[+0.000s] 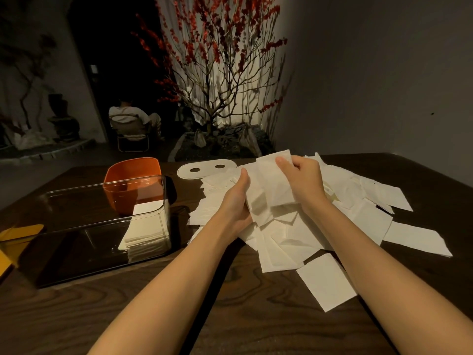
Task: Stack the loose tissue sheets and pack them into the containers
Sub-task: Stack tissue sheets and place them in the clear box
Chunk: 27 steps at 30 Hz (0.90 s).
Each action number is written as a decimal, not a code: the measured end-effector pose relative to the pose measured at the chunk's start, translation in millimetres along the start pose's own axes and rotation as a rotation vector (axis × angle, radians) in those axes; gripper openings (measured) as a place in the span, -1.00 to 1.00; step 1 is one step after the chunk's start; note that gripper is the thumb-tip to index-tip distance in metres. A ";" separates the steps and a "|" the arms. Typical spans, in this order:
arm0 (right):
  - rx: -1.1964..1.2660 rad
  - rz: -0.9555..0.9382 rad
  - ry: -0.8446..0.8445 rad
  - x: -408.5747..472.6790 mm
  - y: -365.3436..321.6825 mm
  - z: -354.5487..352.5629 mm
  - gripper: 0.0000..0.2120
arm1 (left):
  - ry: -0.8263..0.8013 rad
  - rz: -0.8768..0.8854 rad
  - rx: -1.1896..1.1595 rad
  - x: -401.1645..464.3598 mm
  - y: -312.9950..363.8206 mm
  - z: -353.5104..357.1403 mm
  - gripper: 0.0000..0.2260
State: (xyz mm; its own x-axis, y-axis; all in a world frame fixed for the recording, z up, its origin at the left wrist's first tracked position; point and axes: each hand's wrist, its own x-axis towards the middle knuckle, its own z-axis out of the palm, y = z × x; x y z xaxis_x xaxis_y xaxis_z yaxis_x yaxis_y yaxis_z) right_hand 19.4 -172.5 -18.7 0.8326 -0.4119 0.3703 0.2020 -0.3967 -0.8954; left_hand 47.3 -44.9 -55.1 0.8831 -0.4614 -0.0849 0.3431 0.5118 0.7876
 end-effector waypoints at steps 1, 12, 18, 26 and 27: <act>0.030 0.027 -0.038 -0.5 -2.3 -1.2 -0.75 | 0.005 0.005 0.022 -0.9 -0.5 1.6 -0.59; -0.136 0.064 -0.181 -8.5 3.6 18.1 -0.55 | -0.098 -0.053 -0.175 -3.9 -4.5 13.7 -0.44; -0.108 -0.012 -0.229 -9.1 8.1 17.4 -0.67 | -0.059 -0.059 -0.236 -2.0 -6.0 9.9 -0.64; -0.482 -0.214 -0.151 0.1 18.4 -11.9 -0.77 | 0.020 -0.033 -0.321 -4.5 3.7 3.3 -0.67; -0.596 -0.229 -0.209 1.1 21.1 -18.9 -0.73 | 0.024 -0.037 -0.317 -4.9 3.5 3.9 -0.70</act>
State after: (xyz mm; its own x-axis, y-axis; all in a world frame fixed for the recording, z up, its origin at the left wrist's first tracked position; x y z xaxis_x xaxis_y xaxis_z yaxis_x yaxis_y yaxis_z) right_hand 14.9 -196.8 -32.5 0.8972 -0.1197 0.4250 0.1160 -0.8648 -0.4885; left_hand 43.0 -43.7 -49.5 0.8743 -0.4686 -0.1268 0.4542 0.6974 0.5543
